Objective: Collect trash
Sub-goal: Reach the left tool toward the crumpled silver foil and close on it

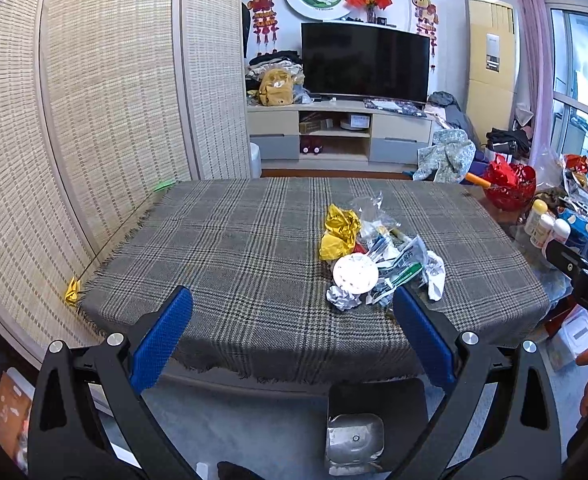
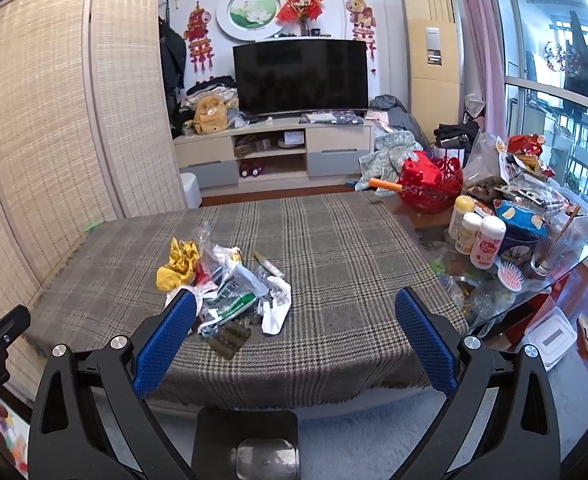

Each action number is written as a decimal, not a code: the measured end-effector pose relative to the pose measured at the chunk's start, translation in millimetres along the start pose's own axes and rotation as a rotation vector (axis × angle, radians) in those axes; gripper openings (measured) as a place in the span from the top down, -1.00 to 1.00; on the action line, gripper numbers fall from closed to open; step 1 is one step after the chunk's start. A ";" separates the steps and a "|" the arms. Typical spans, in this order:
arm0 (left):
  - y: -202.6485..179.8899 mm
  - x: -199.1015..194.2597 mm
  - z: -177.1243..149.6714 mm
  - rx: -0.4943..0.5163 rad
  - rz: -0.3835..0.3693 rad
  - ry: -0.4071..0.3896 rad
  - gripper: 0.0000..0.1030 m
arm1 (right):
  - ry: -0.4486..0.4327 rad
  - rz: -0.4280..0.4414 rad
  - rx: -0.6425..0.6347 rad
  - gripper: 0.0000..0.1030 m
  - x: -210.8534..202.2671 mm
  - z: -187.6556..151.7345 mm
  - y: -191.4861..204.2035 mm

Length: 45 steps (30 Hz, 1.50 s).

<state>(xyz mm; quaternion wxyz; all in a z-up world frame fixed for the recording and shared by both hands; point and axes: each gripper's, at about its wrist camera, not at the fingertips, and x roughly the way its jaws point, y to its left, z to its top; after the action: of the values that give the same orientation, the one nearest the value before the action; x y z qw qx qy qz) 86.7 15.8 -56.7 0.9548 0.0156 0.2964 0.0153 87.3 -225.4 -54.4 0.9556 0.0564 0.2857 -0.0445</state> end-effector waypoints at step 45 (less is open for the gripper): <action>-44.3 242.8 -51.1 0.139 -0.176 0.326 -0.24 | 0.312 0.095 -0.019 -0.07 218.3 -69.6 5.6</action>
<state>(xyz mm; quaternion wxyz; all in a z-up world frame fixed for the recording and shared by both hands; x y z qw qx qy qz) 258.6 -18.0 -237.9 0.8886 0.0527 0.4475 -0.0861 232.1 -222.1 -232.0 0.9012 0.0668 0.4281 0.0127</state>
